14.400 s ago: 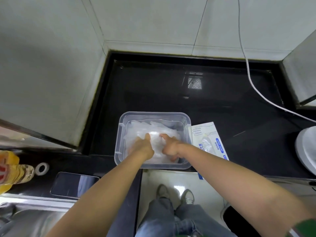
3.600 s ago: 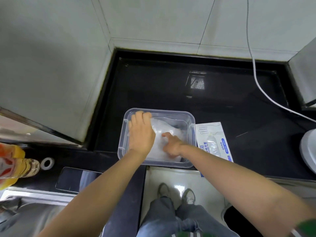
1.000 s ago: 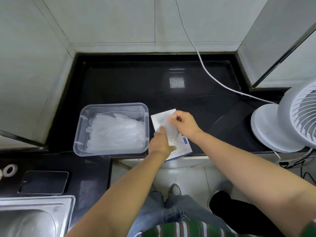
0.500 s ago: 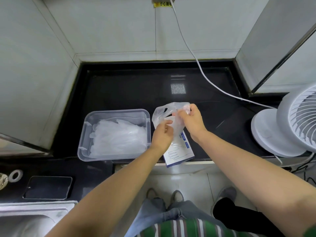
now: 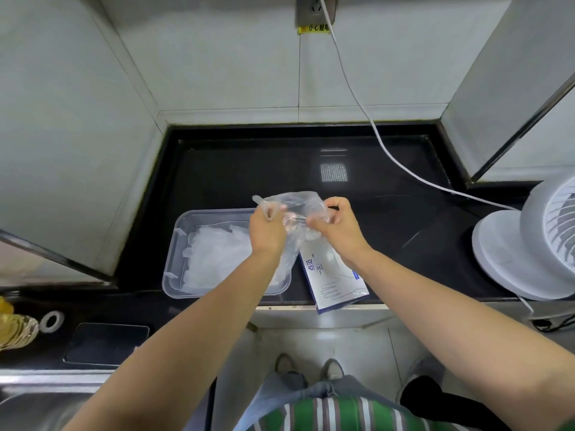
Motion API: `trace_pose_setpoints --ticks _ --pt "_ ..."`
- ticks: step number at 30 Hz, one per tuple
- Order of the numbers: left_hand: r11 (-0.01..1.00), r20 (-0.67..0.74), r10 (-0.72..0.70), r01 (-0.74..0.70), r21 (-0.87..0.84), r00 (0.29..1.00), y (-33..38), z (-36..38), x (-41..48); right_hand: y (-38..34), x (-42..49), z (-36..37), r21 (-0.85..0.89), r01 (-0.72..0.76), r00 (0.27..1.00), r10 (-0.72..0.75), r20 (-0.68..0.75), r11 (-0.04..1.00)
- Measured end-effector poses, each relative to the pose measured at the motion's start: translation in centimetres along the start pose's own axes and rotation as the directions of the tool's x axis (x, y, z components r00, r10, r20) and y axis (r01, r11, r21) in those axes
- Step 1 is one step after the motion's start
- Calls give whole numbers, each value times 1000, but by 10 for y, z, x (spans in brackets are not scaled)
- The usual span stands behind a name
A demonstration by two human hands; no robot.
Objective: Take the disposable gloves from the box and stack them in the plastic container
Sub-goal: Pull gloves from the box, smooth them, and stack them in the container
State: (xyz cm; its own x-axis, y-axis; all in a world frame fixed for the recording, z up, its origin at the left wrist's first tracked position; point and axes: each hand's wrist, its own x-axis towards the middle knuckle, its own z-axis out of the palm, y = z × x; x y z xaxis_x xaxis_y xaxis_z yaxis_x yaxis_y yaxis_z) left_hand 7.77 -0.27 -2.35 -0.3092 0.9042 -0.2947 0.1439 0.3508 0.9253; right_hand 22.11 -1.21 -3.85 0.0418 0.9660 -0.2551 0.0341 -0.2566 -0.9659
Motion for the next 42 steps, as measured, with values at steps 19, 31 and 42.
trace_pose_setpoints --ticks 19,31,42 --pt "975 416 100 -171 138 904 -20 -121 7 -39 22 31 -166 -448 696 459 552 879" --pt "990 290 -33 70 -118 956 -25 -145 14 -32 10 78 -130 -309 793 330 511 942" --pt "983 159 167 -177 52 973 -22 -141 8 -30 5 88 27 -288 870 250 426 957"
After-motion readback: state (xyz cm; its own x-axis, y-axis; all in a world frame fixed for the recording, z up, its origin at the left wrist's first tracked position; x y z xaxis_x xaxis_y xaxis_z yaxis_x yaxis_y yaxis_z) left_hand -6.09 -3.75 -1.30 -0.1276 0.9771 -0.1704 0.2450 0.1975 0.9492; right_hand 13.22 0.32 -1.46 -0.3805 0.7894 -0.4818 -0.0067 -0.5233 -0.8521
